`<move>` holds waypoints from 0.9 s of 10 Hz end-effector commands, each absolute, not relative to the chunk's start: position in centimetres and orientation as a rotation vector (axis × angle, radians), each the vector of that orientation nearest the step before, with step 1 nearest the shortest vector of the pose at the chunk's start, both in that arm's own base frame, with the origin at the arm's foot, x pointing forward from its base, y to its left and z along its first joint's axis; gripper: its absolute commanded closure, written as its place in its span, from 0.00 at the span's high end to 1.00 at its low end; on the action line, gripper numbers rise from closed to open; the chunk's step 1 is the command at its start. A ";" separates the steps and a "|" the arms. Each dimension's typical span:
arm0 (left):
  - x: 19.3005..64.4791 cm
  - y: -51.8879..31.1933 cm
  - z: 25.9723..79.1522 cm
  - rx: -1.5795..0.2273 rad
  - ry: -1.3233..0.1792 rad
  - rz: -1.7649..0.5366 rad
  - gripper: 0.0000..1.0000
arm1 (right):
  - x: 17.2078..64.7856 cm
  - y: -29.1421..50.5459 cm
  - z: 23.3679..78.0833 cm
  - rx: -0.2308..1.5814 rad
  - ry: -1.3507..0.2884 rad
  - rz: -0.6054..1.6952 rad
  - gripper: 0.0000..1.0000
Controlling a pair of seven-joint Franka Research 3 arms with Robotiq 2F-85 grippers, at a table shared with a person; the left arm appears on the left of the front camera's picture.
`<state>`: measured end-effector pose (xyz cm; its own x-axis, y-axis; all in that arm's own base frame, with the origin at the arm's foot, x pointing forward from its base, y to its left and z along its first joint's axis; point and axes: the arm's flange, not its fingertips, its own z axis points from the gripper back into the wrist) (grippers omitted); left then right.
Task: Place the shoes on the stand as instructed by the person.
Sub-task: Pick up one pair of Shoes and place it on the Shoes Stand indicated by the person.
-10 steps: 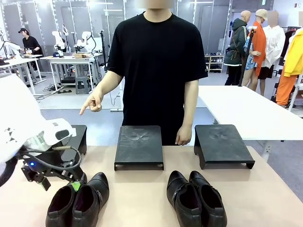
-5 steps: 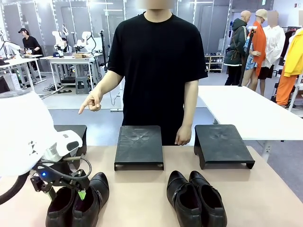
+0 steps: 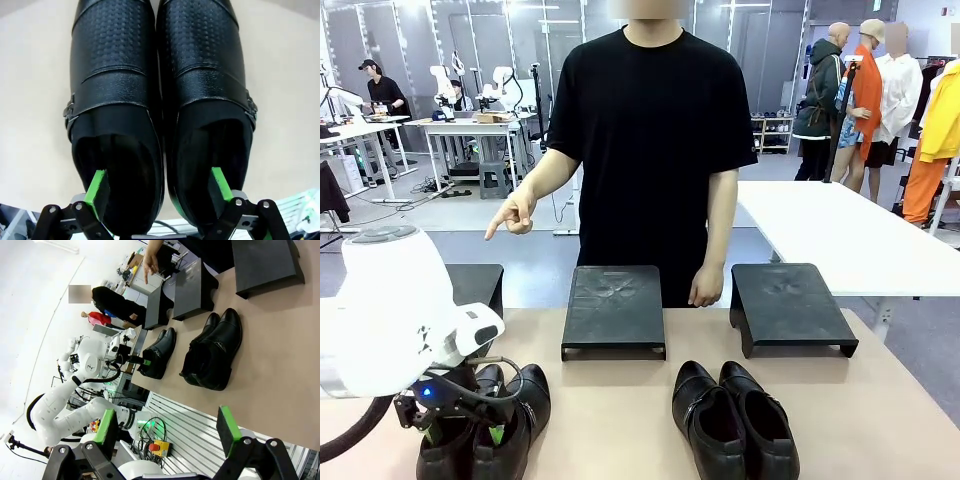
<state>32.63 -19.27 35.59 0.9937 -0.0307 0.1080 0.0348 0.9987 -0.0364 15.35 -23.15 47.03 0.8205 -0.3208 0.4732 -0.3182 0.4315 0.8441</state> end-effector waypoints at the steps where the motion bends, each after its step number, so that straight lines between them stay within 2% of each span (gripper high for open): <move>1: 29.4 -16.7 32.6 -0.070 -0.111 -0.076 0.70 | 15.3 -23.2 47.2 1.146 -0.666 0.014 1.00; 3: 29.1 -17.0 32.7 -0.092 -0.097 -0.096 0.10 | 15.3 -23.2 47.2 1.146 -0.666 0.014 1.00; 4: 29.1 -17.0 32.7 -0.094 -0.095 -0.099 0.00 | 15.3 -23.2 47.2 1.146 -0.666 0.014 1.00; 6: 29.1 -16.9 32.7 -0.097 -0.092 -0.094 0.00 | 15.3 -23.2 47.2 1.146 -0.666 0.014 1.00; 7: 29.0 -17.0 32.8 -0.098 -0.097 -0.095 0.04 | 15.3 -23.2 47.2 1.146 -0.666 0.014 1.00; 9: 29.1 -16.9 33.1 -0.075 -0.129 -0.081 0.00 | 15.3 -23.2 47.2 1.146 -0.666 0.014 1.00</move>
